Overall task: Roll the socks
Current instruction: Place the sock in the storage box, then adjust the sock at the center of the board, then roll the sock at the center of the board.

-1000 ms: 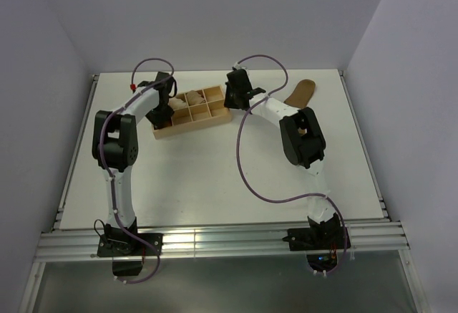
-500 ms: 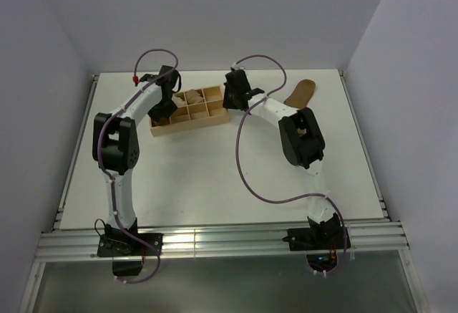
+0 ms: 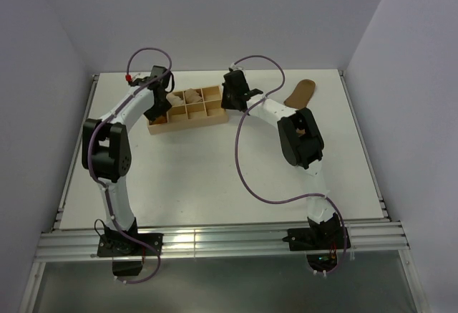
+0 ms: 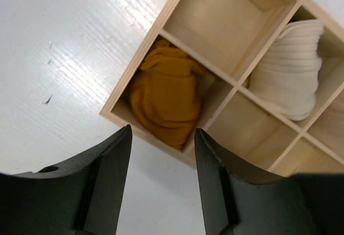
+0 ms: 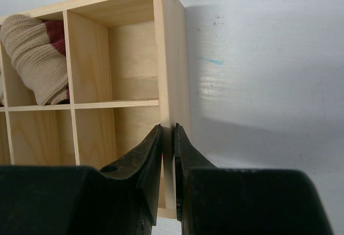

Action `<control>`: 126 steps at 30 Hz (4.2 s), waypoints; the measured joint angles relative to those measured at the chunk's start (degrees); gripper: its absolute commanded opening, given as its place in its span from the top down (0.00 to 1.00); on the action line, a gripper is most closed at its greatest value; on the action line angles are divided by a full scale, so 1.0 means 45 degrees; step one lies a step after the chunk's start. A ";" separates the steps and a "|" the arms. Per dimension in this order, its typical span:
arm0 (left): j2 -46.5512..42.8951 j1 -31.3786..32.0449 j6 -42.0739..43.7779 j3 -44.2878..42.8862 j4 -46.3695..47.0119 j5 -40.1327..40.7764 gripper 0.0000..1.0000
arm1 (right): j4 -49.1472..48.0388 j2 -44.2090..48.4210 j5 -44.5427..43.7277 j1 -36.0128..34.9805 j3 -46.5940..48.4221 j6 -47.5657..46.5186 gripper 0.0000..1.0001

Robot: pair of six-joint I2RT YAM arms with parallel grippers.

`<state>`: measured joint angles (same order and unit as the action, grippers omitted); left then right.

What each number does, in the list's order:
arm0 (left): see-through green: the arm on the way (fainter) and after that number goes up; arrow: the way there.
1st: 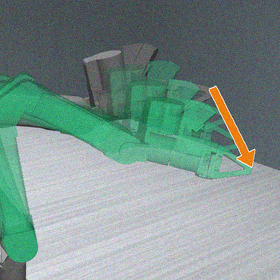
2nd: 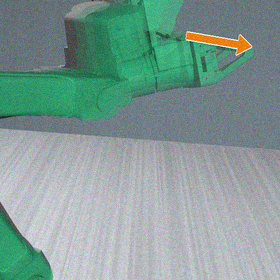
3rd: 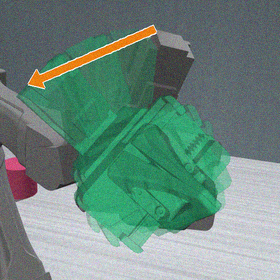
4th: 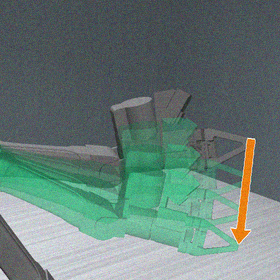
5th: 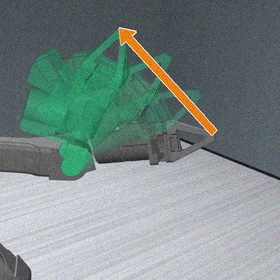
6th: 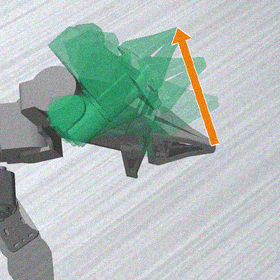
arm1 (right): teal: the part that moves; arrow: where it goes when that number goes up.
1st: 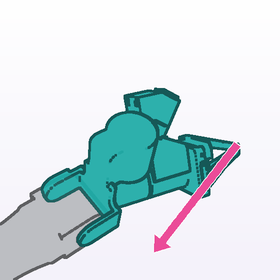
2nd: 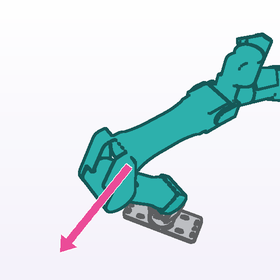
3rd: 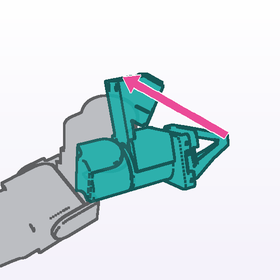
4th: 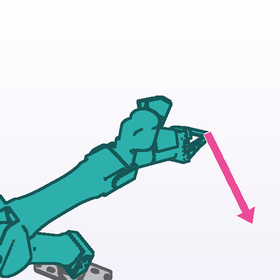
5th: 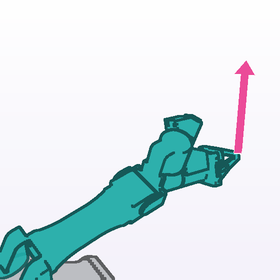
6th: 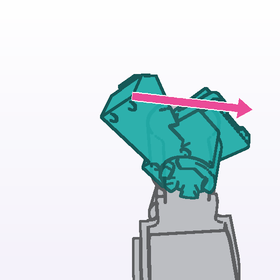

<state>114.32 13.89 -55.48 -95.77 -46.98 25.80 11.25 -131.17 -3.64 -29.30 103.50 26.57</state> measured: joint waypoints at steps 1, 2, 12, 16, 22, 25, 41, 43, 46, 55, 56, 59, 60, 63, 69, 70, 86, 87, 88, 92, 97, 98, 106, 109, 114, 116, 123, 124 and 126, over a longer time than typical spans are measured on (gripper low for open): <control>-0.0141 -0.0015 0.0044 0.0257 0.0102 0.0000 0.41 | 0.0000 0.0000 0.0000 0.0000 0.0000 0.0000 0.99; -0.0393 -0.0015 0.0083 0.0597 0.0257 0.0000 0.36 | -0.0005 0.0000 0.0000 0.0000 0.0000 0.0000 0.96; -0.5829 0.0015 0.0952 0.3366 0.1938 0.0636 0.00 | 0.0199 0.0155 0.0000 -0.0049 -0.0491 0.0029 0.52; -0.8442 0.0015 0.1773 0.4517 0.2759 0.1020 0.01 | 0.0627 0.0763 -0.0078 -0.0117 -0.1069 -0.0063 0.36; -1.1599 0.0010 0.3254 0.6246 0.3696 0.1350 0.01 | 0.1005 0.3876 -0.0797 -0.0126 -0.2375 -0.0355 0.23; -1.3138 0.0010 0.4148 0.7198 0.4206 0.1370 0.00 | 0.0981 0.5872 -0.1404 -0.0063 -0.3215 -0.0500 0.21; -1.8894 0.0146 0.5819 1.1793 0.6577 0.1020 0.01 | 0.2555 0.8631 -0.1758 0.4959 -0.8126 -0.0578 0.44; -1.8807 0.0233 0.5853 1.1968 0.6611 0.0908 0.01 | 0.2623 0.8340 -0.1603 0.5416 -0.8077 -0.0631 0.45; -1.8734 0.0364 0.5877 1.2065 0.6679 0.0845 0.01 | 0.2715 0.7577 -0.1287 0.5804 -0.7844 -0.0758 0.47; -1.8739 0.0495 0.6081 1.2070 0.6785 0.0845 0.01 | 0.3662 0.4833 -0.0860 0.6130 -0.5459 -0.1064 0.53; -1.8739 0.0500 0.6086 1.2070 0.6800 0.0845 0.00 | 0.3721 0.4697 -0.0835 0.6130 -0.5289 -0.1064 0.54; -1.8739 0.0525 0.6086 1.2075 0.6873 0.0845 0.00 | 0.4002 0.4303 -0.0801 0.6130 -0.4838 -0.1064 0.55; -1.8739 0.0544 0.6081 1.2075 0.6887 0.0850 0.01 | 0.4158 0.4163 -0.0792 0.6130 -0.4697 -0.1059 0.55; -1.8739 0.0583 0.6081 1.2075 0.6917 0.0855 0.00 | 0.4488 0.3619 -0.0782 0.6139 -0.4405 -0.1059 0.55; -1.8744 0.0729 0.6086 1.2075 0.6946 0.0889 0.00 | 0.4857 0.3138 -0.0661 0.6154 -0.4396 -0.1044 0.56; -1.8744 0.0772 0.6086 1.2075 0.6946 0.0894 0.00 | 0.4867 0.3138 -0.0641 0.6154 -0.4396 -0.1049 0.56; -1.8797 0.1224 0.6091 1.2075 0.6946 0.1001 0.00 | 0.5411 0.4556 0.0039 0.3565 -0.6392 0.0588 0.56; -1.8797 0.1258 0.6091 1.2075 0.6946 0.1001 0.01 | 0.5338 0.4755 0.0053 0.3186 -0.6674 0.0908 0.56; -1.8797 0.1282 0.6096 1.2075 0.6946 0.1001 0.00 | 0.5309 0.4974 0.0053 0.2730 -0.6980 0.1331 0.56; -1.8797 0.1331 0.6096 1.2075 0.6946 0.1001 0.00 | 0.4804 0.5693 0.0000 0.1180 -0.8024 0.2982 0.56; -1.8836 0.1443 0.6101 1.2075 0.6946 0.0996 0.01 | 0.3895 0.6698 0.0087 -0.0466 -0.9418 0.5625 0.55; -1.8865 0.1467 0.6105 1.2080 0.6946 0.0996 0.01 | 0.3866 0.6751 0.0068 -0.0777 -0.9486 0.6086 0.55; -1.8982 0.1545 0.6173 1.2080 0.6941 0.0986 0.01 | 0.4687 0.6868 -0.0680 -0.2924 -0.8704 0.7650 0.50; -1.8826 0.1545 0.6183 1.2080 0.6941 0.0821 0.01 | 0.5042 0.7388 -0.1253 -0.3371 -0.7859 0.6926 0.48; -1.8059 0.1545 0.6173 1.2070 0.6834 0.0175 0.00 | 0.4605 0.9126 -0.1617 -0.3594 -0.7354 0.3342 0.47; -1.7651 0.1545 0.6144 1.2031 0.6679 -0.0228 0.01 | 0.4022 0.9806 -0.1549 -0.3638 -0.7902 0.1423 0.46; -1.6286 0.1554 0.5877 1.1720 0.6159 -0.1428 0.00 | 0.3254 1.0768 -0.1035 -0.4357 -1.1273 -0.2788 0.45; -1.6130 0.1554 0.5790 1.1696 0.6110 -0.1613 0.01 | 0.3230 1.0749 -0.0913 -0.4459 -1.1633 -0.3172 0.46; -1.5878 0.1554 0.5654 1.1681 0.6042 -0.1977 0.01 | 0.3177 1.0671 -0.0792 -0.4600 -1.1871 -0.3633 0.49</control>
<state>42.87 20.88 -30.04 -43.20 -19.79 16.91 25.54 -83.15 -7.20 -50.00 50.09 10.22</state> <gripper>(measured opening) 0.995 0.542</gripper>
